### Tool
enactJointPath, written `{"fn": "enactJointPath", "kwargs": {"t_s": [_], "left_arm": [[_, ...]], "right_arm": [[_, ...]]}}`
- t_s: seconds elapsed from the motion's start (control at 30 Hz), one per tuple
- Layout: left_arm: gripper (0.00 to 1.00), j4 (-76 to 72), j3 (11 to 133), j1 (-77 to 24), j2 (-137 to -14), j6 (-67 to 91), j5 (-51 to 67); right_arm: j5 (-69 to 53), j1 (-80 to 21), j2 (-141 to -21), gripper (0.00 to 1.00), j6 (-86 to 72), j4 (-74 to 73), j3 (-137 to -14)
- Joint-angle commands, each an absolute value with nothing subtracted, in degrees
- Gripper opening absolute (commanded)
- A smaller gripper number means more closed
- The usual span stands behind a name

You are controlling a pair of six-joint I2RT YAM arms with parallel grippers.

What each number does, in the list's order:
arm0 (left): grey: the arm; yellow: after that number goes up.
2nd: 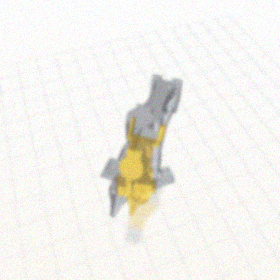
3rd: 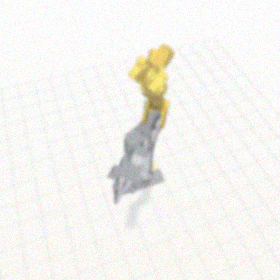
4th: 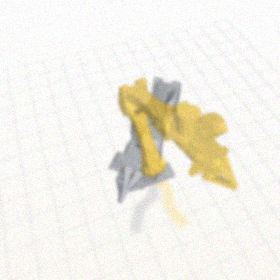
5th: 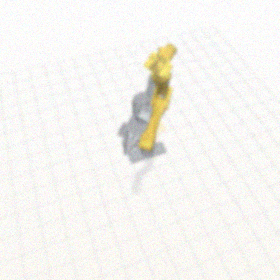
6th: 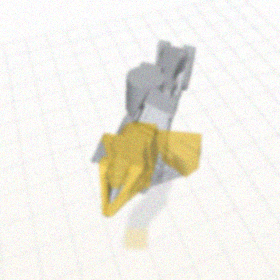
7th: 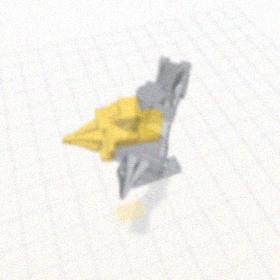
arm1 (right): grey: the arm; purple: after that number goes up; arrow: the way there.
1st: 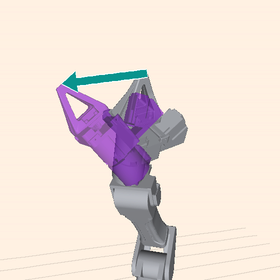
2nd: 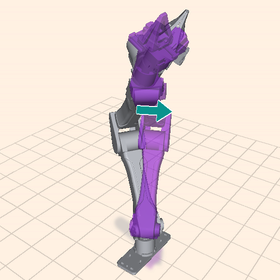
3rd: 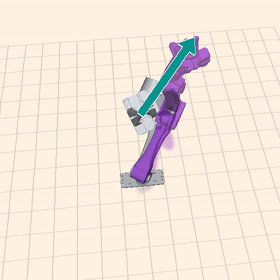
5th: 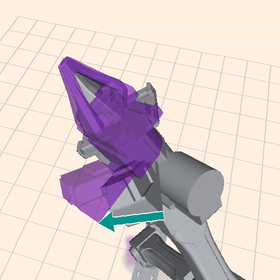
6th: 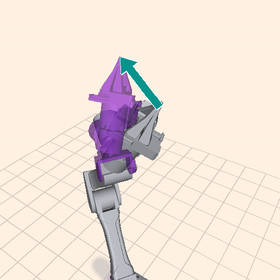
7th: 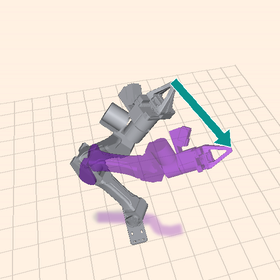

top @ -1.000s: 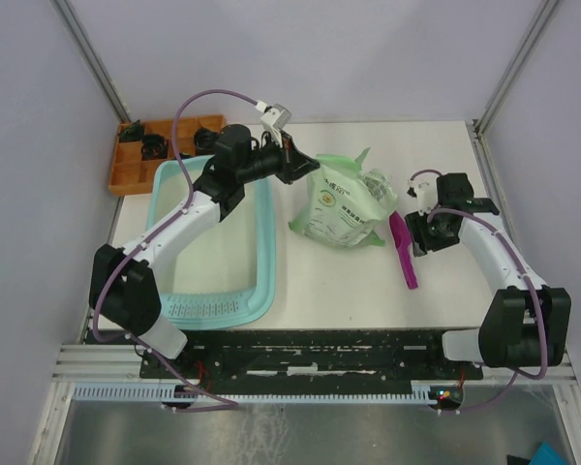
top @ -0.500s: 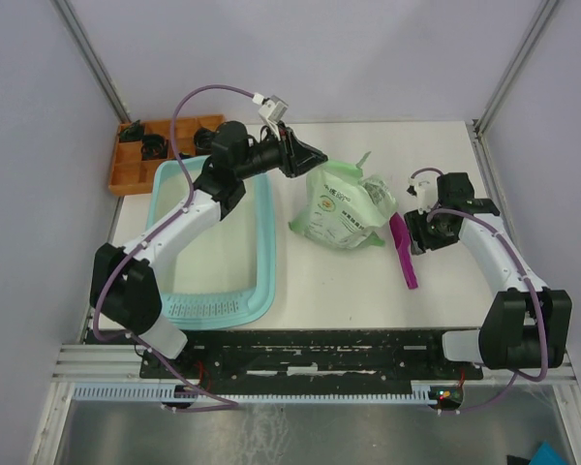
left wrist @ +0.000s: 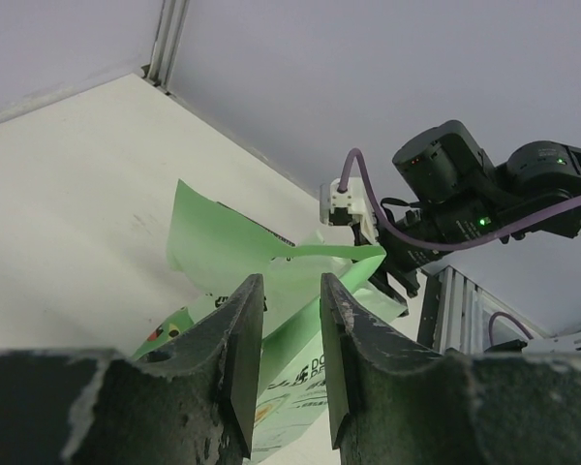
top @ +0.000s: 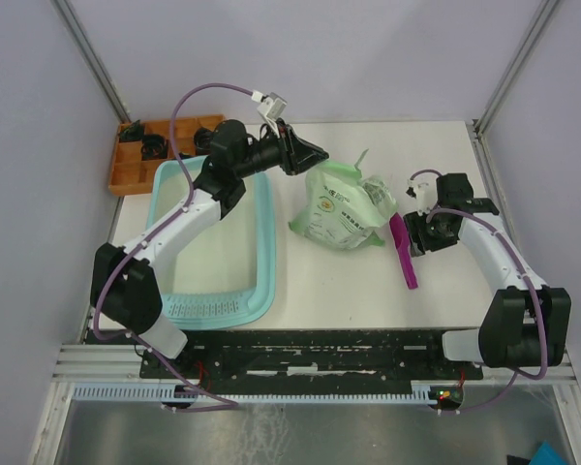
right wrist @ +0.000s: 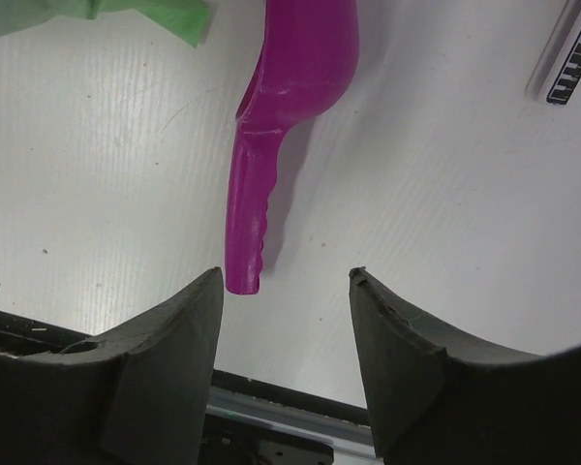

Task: Fill the litter box with clean litter
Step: Pick up the spatula from the center of the board.

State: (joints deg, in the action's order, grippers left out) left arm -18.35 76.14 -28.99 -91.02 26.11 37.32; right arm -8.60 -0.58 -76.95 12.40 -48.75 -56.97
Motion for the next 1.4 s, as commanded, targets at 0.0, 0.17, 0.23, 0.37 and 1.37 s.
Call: {"fn": "enactJointPath", "kwargs": {"t_s": [0.0, 0.17, 0.23, 0.37, 1.37], "left_arm": [[0.38, -17.90, 81.47, -28.81, -86.90, 23.64, 33.96], [0.47, -16.13, 89.01, -28.67, -83.39, 19.92, 23.59], [0.51, -16.70, 91.49, -28.66, -81.84, 18.13, 20.36], [0.58, -16.87, 93.80, -28.67, -78.21, 14.46, 15.01], [0.65, -12.97, 93.17, -28.72, -75.86, 10.59, 11.84]], "right_arm": [[-9.33, -0.32, -77.48, 0.63, 13.46, -49.06, -57.57], [-9.97, -0.27, -79.08, 0.63, 15.25, -48.07, -56.70], [-10.34, -0.30, -80.65, 0.63, 16.39, -47.73, -56.82], [-11.12, -0.32, -84.85, 0.63, 17.75, -48.24, -57.91], [-13.16, -0.94, -99.21, 0.35, 14.49, -49.73, -62.03]]}}
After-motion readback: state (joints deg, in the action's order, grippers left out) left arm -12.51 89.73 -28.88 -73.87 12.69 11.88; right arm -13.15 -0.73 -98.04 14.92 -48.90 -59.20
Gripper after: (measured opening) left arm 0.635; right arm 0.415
